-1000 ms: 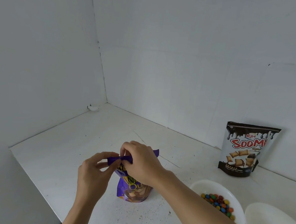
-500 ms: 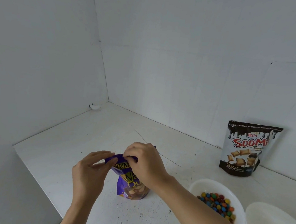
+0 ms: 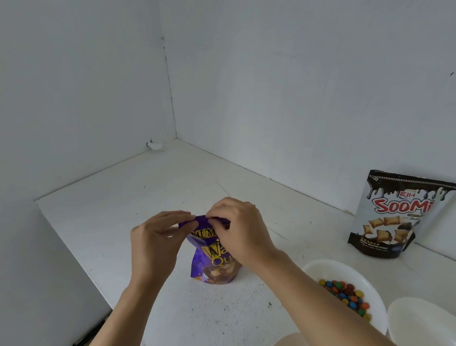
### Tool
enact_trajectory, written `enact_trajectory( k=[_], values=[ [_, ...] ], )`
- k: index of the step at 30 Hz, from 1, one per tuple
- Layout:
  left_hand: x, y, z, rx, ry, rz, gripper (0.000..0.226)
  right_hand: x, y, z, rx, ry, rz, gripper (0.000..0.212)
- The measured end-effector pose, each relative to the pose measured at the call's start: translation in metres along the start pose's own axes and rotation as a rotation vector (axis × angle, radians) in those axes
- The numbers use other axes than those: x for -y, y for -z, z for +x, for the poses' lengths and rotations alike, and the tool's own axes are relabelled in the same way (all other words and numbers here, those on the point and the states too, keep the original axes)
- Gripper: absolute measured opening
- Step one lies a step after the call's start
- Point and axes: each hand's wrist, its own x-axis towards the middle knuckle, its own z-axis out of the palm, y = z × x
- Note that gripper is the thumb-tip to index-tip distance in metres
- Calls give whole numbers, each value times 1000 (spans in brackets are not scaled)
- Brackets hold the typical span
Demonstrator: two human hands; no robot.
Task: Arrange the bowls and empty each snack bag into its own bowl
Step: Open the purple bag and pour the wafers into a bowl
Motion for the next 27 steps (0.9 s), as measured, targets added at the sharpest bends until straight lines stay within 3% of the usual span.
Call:
enact_trajectory(
  k=[12, 20, 27],
  values=[
    [-7, 14, 23, 247, -36, 233, 14, 5, 0, 2, 154, -19, 50, 21],
    [-15, 15, 30, 420, -150, 378, 19, 9, 7, 4, 239, -47, -38, 13],
    [-26, 18, 37, 625, -26, 254, 20, -5, 8, -4, 62, 124, -197, 13]
  ],
)
